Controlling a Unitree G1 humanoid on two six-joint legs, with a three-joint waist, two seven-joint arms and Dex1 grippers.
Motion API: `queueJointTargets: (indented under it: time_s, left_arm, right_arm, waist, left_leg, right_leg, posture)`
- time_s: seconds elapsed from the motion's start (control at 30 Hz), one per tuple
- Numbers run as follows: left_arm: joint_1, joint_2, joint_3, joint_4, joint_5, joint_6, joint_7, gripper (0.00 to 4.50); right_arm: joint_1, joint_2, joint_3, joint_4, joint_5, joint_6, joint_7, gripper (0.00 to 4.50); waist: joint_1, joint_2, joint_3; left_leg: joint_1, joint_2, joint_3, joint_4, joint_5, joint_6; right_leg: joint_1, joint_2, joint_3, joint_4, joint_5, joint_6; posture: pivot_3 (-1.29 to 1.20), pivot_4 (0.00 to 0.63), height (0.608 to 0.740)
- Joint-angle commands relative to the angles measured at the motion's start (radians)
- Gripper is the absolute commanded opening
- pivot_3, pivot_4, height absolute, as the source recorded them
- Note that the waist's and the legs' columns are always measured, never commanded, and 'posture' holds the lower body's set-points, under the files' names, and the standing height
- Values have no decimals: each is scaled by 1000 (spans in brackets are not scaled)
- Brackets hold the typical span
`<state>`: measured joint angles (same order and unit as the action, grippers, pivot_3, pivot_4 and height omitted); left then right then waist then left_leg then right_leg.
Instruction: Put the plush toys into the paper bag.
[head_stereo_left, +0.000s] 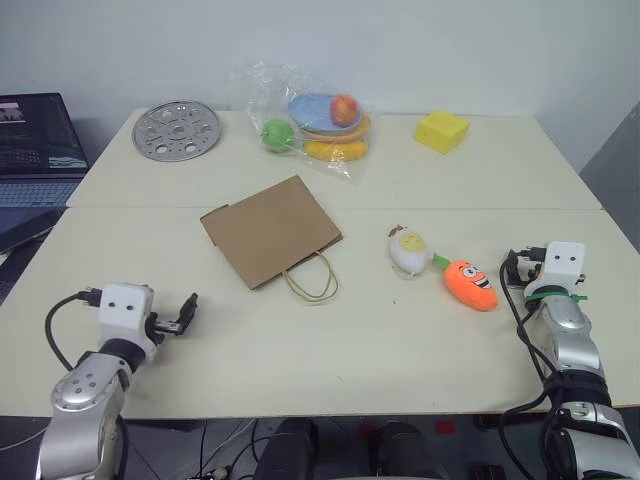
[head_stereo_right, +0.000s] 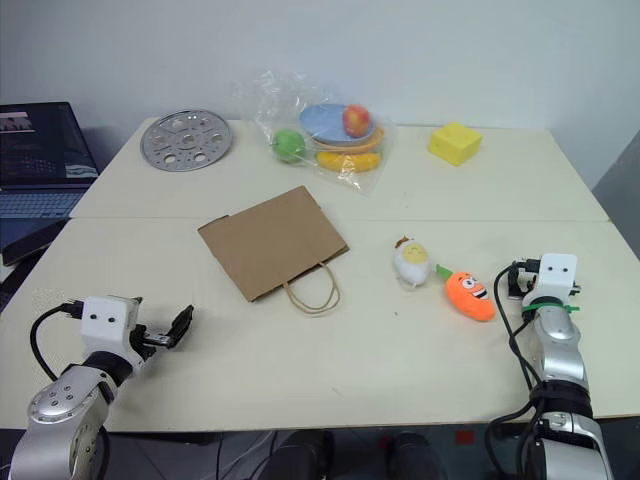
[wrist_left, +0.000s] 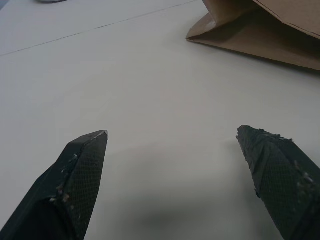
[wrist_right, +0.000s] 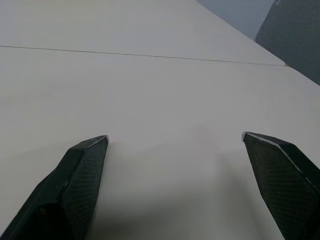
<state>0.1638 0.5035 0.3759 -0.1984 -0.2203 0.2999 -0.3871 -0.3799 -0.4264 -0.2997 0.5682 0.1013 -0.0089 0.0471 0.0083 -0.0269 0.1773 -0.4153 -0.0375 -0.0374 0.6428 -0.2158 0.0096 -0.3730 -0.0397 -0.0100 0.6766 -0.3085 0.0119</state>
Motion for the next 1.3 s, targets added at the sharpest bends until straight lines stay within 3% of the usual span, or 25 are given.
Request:
queueJointTargets:
  time_s: [0.03,0.6,0.77,0.93,1.13,1.3]
  left_arm:
    - [-1,6,0,-41,-4,-4,-7,4439]
    - [53,53,45,-128,-71,-2,-99,4439]
    - [60,112,93,-179,-110,32,-140,4439]
    - [31,220,106,-250,-156,106,-215,4439]
    - [-187,354,-29,-317,-207,232,-283,4439]
    - [-456,380,-310,-320,-209,334,-378,4439]
  right_arm:
    - [21,-8,-18,0,2,21,-16,4500]
    - [16,-31,21,-68,-17,-13,38,4500]
    - [-11,-67,31,-158,-2,14,105,4500]
    - [-68,-118,75,-249,33,72,261,4500]
    - [-149,-155,149,-368,154,188,548,4500]
    - [-154,-191,230,-546,316,355,819,4500]
  waist:
    - [0,0,0]
    - [-1,2,1]
    - [-9,7,5]
    - [-10,10,7]
    - [-7,10,8]
    - [-1,10,9]
  left_leg:
    - [0,0,0,0,0,0]
    - [0,0,0,-1,0,0]
    - [-1,0,0,-2,0,0]
    - [-1,0,0,-2,0,0]
    - [-1,0,0,-2,0,0]
    - [-2,-1,0,-2,0,0]
  right_leg:
    - [0,0,0,0,0,0]
    - [-1,0,0,0,-1,-1]
    - [-2,0,0,0,-1,-2]
    - [-3,0,0,1,-1,-2]
    - [-2,1,-1,1,-1,-2]
    - [-2,0,-1,0,0,-1]
  posture:
    - [0,150,740]
    - [0,150,740]
    - [0,150,740]
    - [0,150,740]
    - [0,150,740]
    - [0,150,740]
